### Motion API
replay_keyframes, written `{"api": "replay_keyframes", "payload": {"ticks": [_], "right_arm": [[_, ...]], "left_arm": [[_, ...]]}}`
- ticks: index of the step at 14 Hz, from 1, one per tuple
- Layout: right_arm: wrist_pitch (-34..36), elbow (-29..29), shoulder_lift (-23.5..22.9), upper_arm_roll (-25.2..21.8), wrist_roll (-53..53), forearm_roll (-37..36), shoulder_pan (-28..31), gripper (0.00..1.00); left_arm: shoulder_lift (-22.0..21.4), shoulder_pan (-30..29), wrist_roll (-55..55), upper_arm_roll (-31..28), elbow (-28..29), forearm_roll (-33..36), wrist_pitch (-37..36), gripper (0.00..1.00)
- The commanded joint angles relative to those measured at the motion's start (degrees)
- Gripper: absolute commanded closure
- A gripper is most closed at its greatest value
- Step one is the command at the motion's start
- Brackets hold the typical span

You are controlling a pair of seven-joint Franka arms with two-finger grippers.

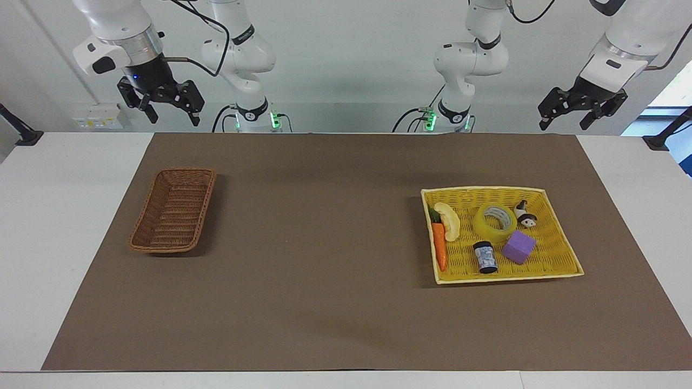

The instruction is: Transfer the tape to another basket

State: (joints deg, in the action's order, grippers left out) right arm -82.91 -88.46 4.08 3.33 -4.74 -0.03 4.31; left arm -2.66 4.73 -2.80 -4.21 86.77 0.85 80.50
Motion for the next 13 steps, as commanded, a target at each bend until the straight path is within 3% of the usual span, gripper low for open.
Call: {"api": "replay_keyframes", "payload": {"ticks": [1, 4, 8, 13], "right_arm": [[-0.15, -1.10, 1.11, 0.45, 1.93, -0.50, 0.70, 0.00], [-0.23, -1.10, 1.11, 0.45, 1.93, -0.50, 0.70, 0.00], [-0.23, -1.10, 1.11, 0.45, 1.93, -0.50, 0.70, 0.00], [-0.23, -1.10, 1.11, 0.45, 1.84, -0.50, 0.70, 0.00]], "left_arm": [[-0.24, -0.07, -0.37, 0.25, -0.20, 0.82, -0.78, 0.00], [-0.33, -0.51, 0.07, 0.08, 0.06, 0.73, -0.87, 0.00], [-4.45, -2.35, -0.89, -0.01, 7.86, 0.55, 5.09, 0.00], [-4.63, -2.53, -0.98, 0.08, 14.81, 0.64, 11.86, 0.00]]}}
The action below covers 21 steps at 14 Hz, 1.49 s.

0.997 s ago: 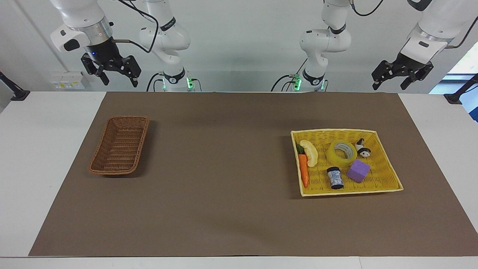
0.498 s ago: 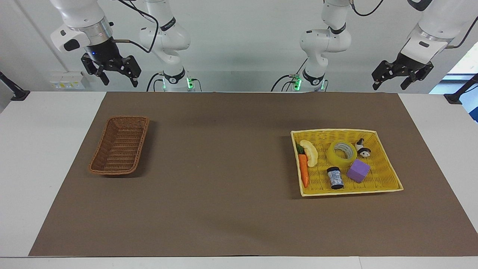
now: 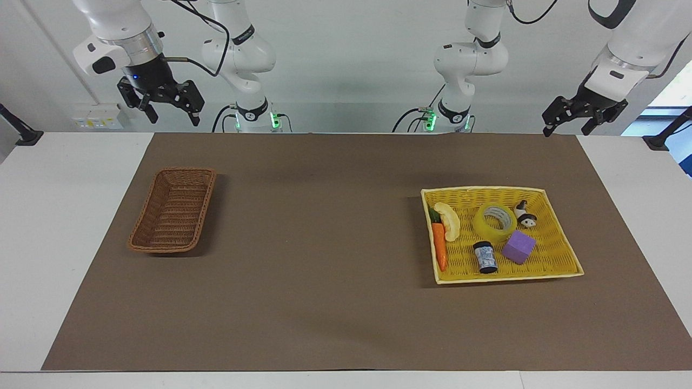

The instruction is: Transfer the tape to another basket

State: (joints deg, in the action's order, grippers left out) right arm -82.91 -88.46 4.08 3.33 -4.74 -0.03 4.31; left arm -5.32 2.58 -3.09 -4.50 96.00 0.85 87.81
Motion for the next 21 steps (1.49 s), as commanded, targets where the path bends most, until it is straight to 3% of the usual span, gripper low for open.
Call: {"api": "replay_keyframes", "payload": {"ticks": [1, 5, 12, 16, 21], "right_arm": [[-0.23, -1.10, 1.11, 0.45, 1.84, -0.50, 0.70, 0.00], [-0.15, -1.01, 1.02, 0.45, 1.49, 0.11, 0.78, 0.00], [-0.15, -0.92, 1.02, 0.45, 1.49, 0.20, 0.78, 0.00], [-0.15, -0.92, 0.93, 0.45, 1.49, 0.20, 0.78, 0.00], [-0.15, -0.92, 1.02, 0.45, 1.49, 0.20, 0.78, 0.00]], "left_arm": [[-1.98, -0.38, -0.78, 0.37, 6.65, 0.64, 5.52, 0.00], [-1.80, -0.56, -0.52, 0.37, 12.00, 0.64, 12.10, 0.00], [-0.57, -1.43, 1.24, 0.28, 16.58, 0.64, 18.09, 0.00], [1.62, -2.05, 2.82, 0.28, 21.15, 0.64, 25.72, 0.00], [7.34, -1.09, 10.11, 0.28, 23.61, 0.55, 31.61, 0.00]]}}
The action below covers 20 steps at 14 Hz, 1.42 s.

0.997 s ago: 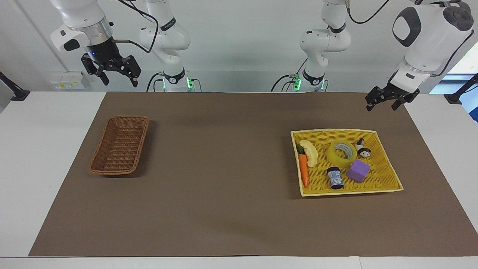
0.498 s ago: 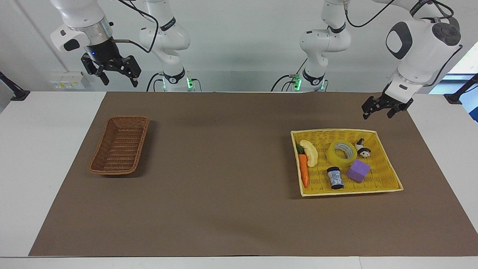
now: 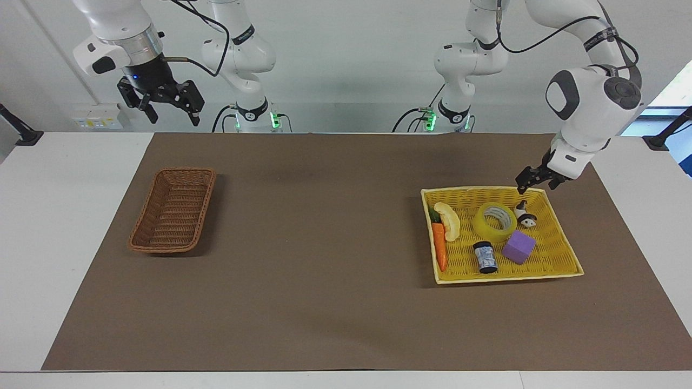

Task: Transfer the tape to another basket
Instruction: 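Move the left gripper over the yellow tape roll in the yellow basket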

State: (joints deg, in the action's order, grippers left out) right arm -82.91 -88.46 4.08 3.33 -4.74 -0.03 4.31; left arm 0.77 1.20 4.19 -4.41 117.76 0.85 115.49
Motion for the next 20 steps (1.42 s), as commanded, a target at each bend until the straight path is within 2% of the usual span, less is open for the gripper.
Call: {"api": "replay_keyframes", "payload": {"ticks": [1, 7, 9, 13, 14, 17, 18, 20], "right_arm": [[-0.15, -0.92, 0.93, 0.45, 1.49, 0.20, 0.78, 0.00], [-0.15, -0.92, 0.93, 0.45, 1.49, 0.20, 0.78, 0.00], [-0.15, -0.92, 1.02, 0.45, 1.49, 0.20, 0.78, 0.00], [-0.15, -0.92, 1.02, 0.45, 1.49, 0.20, 0.78, 0.00], [-0.15, -0.92, 0.93, 0.45, 1.49, 0.20, 0.78, 0.00], [-0.15, -0.92, 1.02, 0.45, 1.49, 0.20, 0.78, 0.00], [-0.15, -0.92, 1.02, 0.45, 1.49, 0.20, 0.78, 0.00], [-0.15, -0.92, 1.02, 0.45, 1.49, 0.20, 0.78, 0.00]], "left_arm": [[1.68, 0.47, 3.02, 0.28, 3.17, 0.55, 6.13, 0.00], [4.50, 0.99, 3.46, 0.45, 8.62, -0.67, 14.84, 0.00], [4.24, 1.09, 3.37, 0.54, 10.64, -2.08, 18.09, 0.00], [4.59, 1.09, 3.19, 0.63, 11.00, -2.70, 19.15, 0.00], [4.76, 1.09, 3.19, 0.63, 11.44, -3.05, 20.03, 0.03], [5.73, 1.87, 3.19, 0.63, 12.32, -4.54, 22.15, 0.33], [5.82, 1.96, 3.28, 0.63, 12.24, -4.54, 22.06, 0.38], [5.91, 1.96, 3.02, 0.63, 11.89, -4.54, 21.53, 0.39]]}}
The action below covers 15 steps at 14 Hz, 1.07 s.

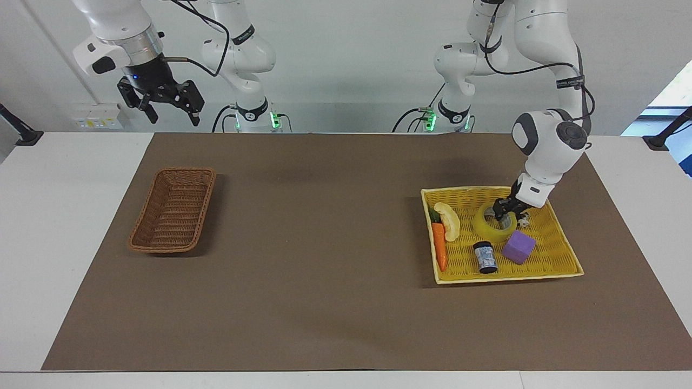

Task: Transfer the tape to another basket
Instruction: 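Lower the left gripper and grasp the edge of the yellow tape roll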

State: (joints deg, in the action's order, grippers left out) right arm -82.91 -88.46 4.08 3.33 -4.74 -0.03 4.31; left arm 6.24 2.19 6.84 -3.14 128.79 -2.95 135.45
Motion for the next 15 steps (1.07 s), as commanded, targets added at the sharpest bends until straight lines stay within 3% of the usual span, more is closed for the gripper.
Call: {"api": "replay_keyframes", "payload": {"ticks": [1, 6, 8, 9, 11, 12, 15], "right_arm": [[-0.15, -0.92, 1.02, 0.45, 1.49, 0.20, 0.78, 0.00], [-0.15, -0.92, 1.02, 0.45, 1.49, 0.20, 0.78, 0.00], [0.03, -0.92, 1.02, 0.53, 1.58, 0.29, 0.70, 0.00], [-0.06, -0.92, 1.02, 0.71, 1.49, 0.29, 0.61, 0.00], [-0.06, -0.92, 0.93, 0.80, 1.84, 0.29, 0.61, 0.00], [-0.14, -0.92, 1.02, 0.97, 1.58, 0.20, 0.52, 0.00], [-0.94, -1.53, 1.28, 1.15, 1.75, 0.11, 0.69, 0.00]], "left_arm": [[0.44, 0.98, 0.28, -0.64, 0.50, -0.74, 1.39, 0.39], [0.53, 2.47, 0.80, -0.72, 0.32, -0.74, 1.22, 0.40], [0.53, 3.43, 0.80, -0.72, 0.32, -0.74, 1.22, 0.46], [0.44, 3.44, 0.63, -0.72, 0.50, -0.74, 1.13, 0.55], [0.53, 3.44, 0.28, -0.72, 0.24, -0.74, 0.26, 0.89], [0.62, 3.44, 0.36, -0.72, -0.37, -0.74, -0.19, 1.00], [0.80, 3.35, 0.45, -0.81, -3.53, -0.74, -4.22, 1.00]]}}
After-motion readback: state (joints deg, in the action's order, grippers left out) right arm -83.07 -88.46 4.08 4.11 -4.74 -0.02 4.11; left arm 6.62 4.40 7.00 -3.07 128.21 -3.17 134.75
